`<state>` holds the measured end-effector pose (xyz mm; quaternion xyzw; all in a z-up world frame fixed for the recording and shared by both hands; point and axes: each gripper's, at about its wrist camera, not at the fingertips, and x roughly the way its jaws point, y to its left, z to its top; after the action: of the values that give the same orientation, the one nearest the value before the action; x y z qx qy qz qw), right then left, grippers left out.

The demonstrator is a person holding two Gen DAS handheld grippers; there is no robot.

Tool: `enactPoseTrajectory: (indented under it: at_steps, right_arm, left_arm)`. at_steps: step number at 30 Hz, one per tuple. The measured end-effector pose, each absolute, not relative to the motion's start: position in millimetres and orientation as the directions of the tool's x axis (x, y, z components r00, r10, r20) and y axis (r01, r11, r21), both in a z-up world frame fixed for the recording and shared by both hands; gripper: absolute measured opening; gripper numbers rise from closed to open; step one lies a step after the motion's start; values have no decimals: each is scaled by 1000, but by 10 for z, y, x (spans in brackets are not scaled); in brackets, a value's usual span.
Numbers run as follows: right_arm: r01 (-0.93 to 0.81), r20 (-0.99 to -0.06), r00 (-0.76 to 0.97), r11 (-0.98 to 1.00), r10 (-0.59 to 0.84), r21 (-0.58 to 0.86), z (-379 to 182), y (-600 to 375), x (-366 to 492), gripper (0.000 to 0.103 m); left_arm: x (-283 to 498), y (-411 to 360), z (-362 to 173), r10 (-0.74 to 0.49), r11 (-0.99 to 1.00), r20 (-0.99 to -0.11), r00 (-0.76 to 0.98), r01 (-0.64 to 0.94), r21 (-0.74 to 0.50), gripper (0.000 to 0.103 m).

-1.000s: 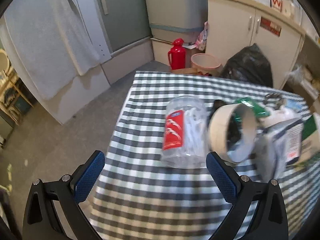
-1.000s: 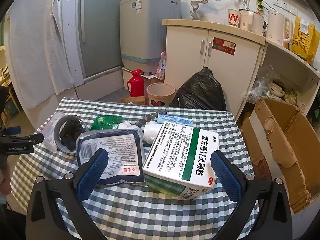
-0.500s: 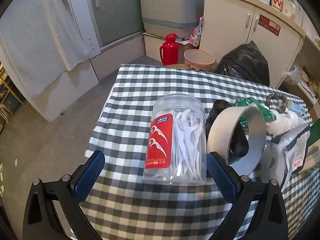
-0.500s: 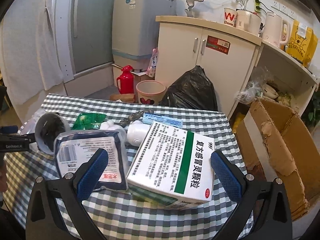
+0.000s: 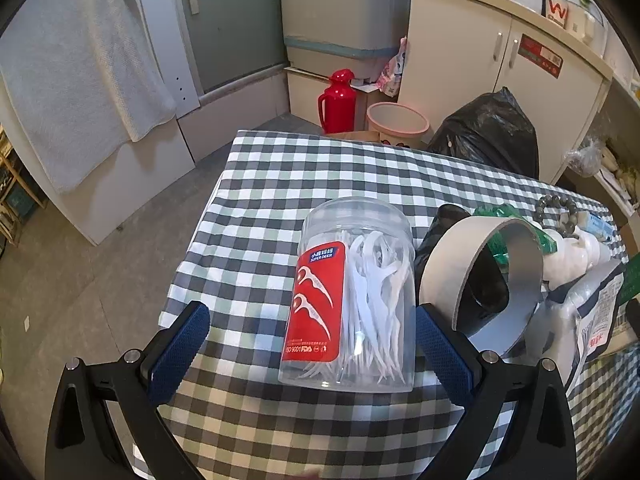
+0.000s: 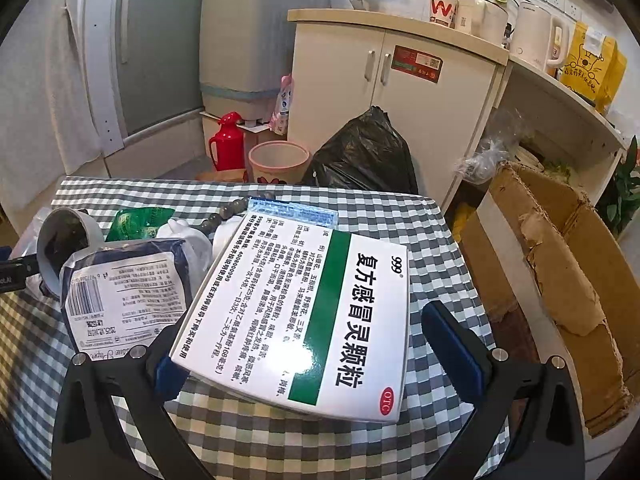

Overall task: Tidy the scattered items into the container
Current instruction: 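Approach the floss-pick jar with the left tool while the right tool approaches the white medicine box, then close the left tool on the floss-pick jar while the right tool grasps the white medicine box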

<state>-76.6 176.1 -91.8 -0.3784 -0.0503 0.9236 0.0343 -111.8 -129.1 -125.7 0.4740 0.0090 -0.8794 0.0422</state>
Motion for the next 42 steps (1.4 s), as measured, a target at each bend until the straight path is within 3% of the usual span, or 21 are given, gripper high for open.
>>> enactPoseTrajectory:
  at_steps: [9, 13, 15, 17, 22, 42]
  right_arm:
    - [-25, -706, -702, -994, 94, -107, -1012, 1789, -771, 103]
    - [-29, -706, -701, -993, 103, -115, -1036, 1790, -777, 103]
    - [-49, -692, -711, -990, 130, -136, -1034, 1788, -765, 103]
    - [-54, -681, -717, -986, 146, -155, -1042, 1773, -759, 103]
    - [-51, -683, -717, -987, 140, -149, -1090, 1784, -753, 103]
    - [-41, -686, -716, -989, 127, -141, -1091, 1796, -801, 100]
  left_arm:
    - [-1129, -1351, -1332, -6, -996, -835, -550, 77, -43, 103]
    - [-1113, -1323, -1320, -21, -998, -823, -568, 64, -18, 103]
    - [-1098, -1304, -1304, -12, -998, -817, -576, 51, -22, 98]
    - [-1088, -1290, -1287, 13, -999, -815, -580, 34, -40, 84]
    - [-1060, -1198, -1272, 44, -999, -811, -583, -11, -45, 64]
    - [-1131, -1267, -1444, 25, -999, -810, -586, 16, -43, 62]
